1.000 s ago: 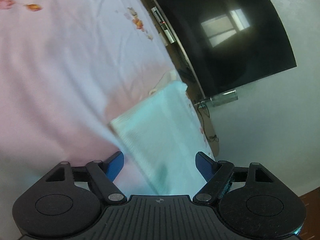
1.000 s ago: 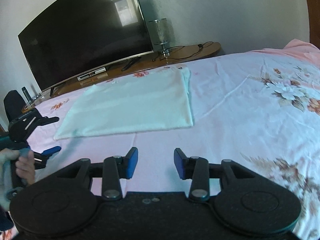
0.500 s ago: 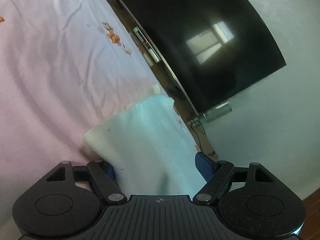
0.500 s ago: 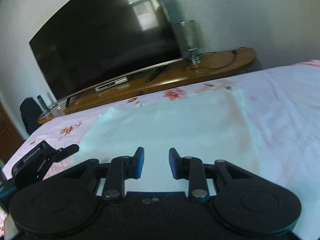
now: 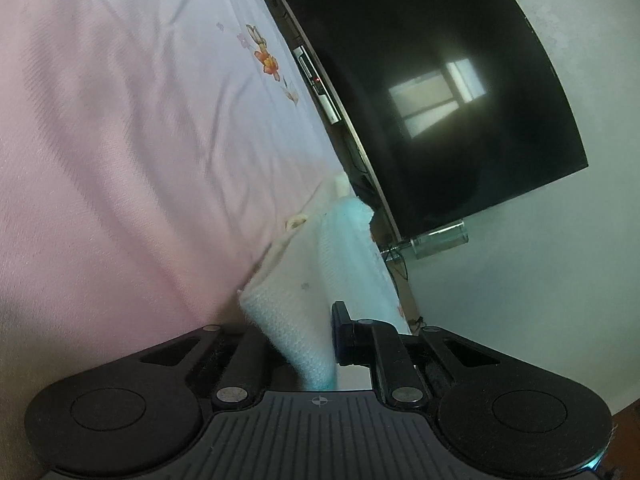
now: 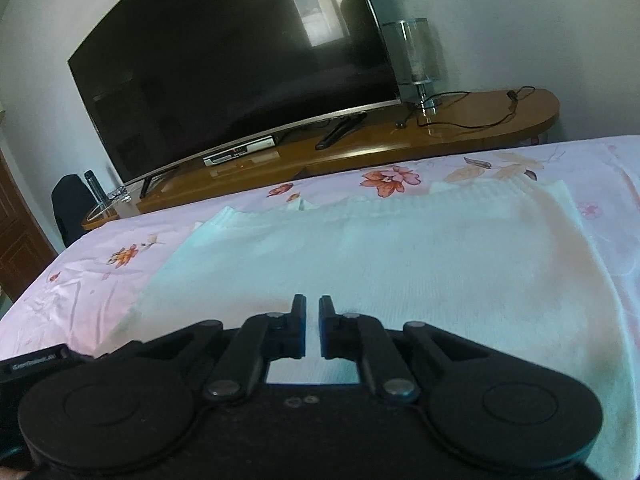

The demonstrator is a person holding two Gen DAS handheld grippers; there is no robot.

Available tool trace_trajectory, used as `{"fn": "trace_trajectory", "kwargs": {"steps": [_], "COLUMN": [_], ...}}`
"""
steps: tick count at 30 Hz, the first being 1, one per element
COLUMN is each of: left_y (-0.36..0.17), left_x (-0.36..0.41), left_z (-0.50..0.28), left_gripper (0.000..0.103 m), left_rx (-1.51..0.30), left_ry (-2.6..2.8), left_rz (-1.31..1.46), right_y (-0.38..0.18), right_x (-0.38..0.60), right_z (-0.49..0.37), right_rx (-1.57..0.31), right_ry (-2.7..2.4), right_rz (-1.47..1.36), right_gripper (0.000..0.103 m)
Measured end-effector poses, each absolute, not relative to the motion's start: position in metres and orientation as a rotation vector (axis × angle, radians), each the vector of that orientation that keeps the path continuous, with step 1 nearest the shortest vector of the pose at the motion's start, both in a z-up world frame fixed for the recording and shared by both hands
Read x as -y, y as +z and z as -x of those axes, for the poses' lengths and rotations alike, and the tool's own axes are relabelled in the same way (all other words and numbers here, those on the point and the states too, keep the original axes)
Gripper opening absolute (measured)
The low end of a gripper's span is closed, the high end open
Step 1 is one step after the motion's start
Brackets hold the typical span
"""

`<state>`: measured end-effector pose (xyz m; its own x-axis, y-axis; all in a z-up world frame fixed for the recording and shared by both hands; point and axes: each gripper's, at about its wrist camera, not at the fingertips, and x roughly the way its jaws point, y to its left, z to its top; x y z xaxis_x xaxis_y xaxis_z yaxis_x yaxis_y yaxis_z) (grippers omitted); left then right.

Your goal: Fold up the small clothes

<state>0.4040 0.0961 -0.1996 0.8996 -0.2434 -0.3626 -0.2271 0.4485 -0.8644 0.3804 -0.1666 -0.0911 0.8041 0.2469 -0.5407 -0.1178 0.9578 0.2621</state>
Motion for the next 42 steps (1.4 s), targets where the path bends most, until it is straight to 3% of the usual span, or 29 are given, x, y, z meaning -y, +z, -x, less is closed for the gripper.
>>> {"fn": "trace_trajectory", "kwargs": {"steps": [4, 7, 19, 24, 31, 33, 40, 42], "left_y": [-0.200, -0.198, -0.188, -0.152, -0.082, -0.071, -0.084, -0.085], "left_x": [-0.092, -0.092, -0.092, -0.085, -0.024, 0.001, 0.090, 0.079], "left_z": [-0.404, -0.407, -0.426, -0.437, -0.458, -0.458, -0.434, -0.403], "left_gripper": [0.012, 0.012, 0.012, 0.012, 0.012, 0.012, 0.011, 0.012], "left_rx": [-0.484, -0.508, -0.583, -0.556, -0.552, -0.556, -0.632, -0.519], "left_ry": [0.000, -0.010, -0.017, -0.109, -0.366, -0.458, -0.635, -0.395], "left_rz": [1.085, 1.066, 0.943, 0.789, 0.453, 0.369, 0.211, 0.135], "right_y": [-0.097, -0.107, -0.111, -0.114, -0.111, -0.103, -0.076, -0.070], "right_x": [0.167, 0.171, 0.177, 0.185, 0.199, 0.217, 0.299, 0.312], "right_z": [-0.384, -0.386, -0.383, -0.383, -0.378, -0.368, -0.319, -0.308], "right_rx": [-0.636, -0.675, -0.680, -0.677, -0.656, -0.609, -0.497, -0.497], "right_ry": [0.190, 0.175, 0.182, 0.189, 0.174, 0.135, 0.017, 0.003], "right_rz": [-0.216, -0.219, -0.255, -0.319, -0.415, -0.466, -0.571, -0.554], "right_gripper": [0.007, 0.000, 0.000, 0.000, 0.000, 0.006, 0.008, 0.009]}}
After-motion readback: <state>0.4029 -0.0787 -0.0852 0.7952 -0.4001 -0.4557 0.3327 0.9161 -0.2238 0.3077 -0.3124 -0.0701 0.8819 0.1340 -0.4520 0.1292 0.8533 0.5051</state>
